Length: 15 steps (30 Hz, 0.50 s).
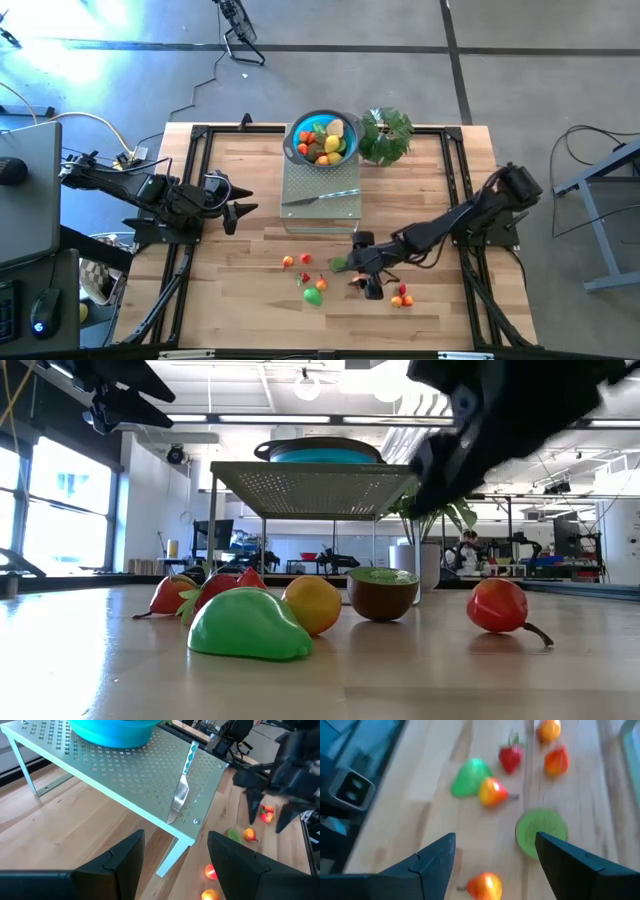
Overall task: Pick & Place Fruit
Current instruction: Put the orange peach in the blue bowl on the shelf
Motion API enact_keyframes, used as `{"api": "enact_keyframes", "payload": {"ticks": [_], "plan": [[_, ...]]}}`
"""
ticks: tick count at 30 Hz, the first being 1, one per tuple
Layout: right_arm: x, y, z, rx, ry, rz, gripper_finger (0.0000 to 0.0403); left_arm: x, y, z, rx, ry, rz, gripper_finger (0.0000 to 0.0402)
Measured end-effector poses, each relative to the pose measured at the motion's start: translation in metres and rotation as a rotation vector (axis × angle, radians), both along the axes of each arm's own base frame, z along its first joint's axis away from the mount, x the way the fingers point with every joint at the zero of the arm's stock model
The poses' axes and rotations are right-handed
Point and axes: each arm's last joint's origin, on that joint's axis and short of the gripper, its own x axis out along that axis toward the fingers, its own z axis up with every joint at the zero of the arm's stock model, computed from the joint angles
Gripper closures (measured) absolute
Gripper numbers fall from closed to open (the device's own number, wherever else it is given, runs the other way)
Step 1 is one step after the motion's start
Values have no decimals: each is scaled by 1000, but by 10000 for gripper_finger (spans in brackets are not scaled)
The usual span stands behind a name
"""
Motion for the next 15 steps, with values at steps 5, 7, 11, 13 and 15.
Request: {"api": "enact_keyframes", "payload": {"ticks": [5, 7, 11, 13, 15], "plan": [[0, 0, 21, -30, 12, 118, 135, 0, 0, 0, -1, -1, 0, 187], [0, 1, 24, -68, 55, 168, 135, 0, 0, 0, -1, -1, -1, 187], [-1, 1, 19, -118, 139, 212, 135, 0, 0, 0, -4, -2, 0, 187], [0, 1, 16, -119, 147, 213, 135, 0, 0, 0, -4, -1, 0, 187], [0, 1, 13, -123, 162, 215, 135, 0, 0, 0, -5, -2, 1, 187]]}}
